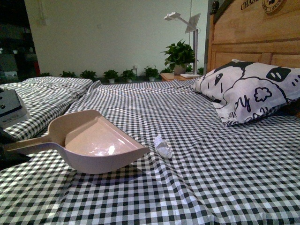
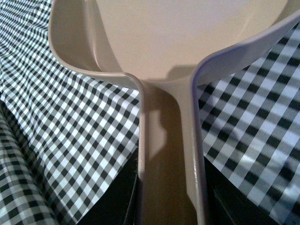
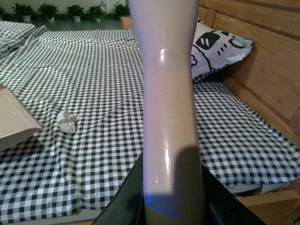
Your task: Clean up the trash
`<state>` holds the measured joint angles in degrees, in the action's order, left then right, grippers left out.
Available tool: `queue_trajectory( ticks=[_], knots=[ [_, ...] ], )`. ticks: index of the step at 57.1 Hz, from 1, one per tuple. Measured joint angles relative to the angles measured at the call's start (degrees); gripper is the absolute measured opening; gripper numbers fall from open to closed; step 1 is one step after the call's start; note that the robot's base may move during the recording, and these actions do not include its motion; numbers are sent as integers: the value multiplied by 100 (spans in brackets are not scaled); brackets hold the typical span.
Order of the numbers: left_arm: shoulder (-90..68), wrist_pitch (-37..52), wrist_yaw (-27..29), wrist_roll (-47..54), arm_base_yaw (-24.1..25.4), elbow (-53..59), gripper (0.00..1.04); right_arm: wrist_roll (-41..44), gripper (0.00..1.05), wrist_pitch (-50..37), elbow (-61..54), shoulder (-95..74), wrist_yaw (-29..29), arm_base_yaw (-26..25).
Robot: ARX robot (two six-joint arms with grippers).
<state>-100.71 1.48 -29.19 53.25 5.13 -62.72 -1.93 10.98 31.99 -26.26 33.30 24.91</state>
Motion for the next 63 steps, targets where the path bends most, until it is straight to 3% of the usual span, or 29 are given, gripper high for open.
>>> queue_trajectory(
  ticks=[12, 38, 63],
  knots=[
    [0, 28, 107, -625, -181, 0, 28, 0, 20, 0, 0, 0, 2, 0],
    [-199, 251, 181, -599, -546, 356, 28, 0, 20, 0, 0, 0, 0, 0],
    [-557, 271, 216, -501, -568, 356, 28, 0, 20, 0, 0, 0, 0, 0]
  ],
)
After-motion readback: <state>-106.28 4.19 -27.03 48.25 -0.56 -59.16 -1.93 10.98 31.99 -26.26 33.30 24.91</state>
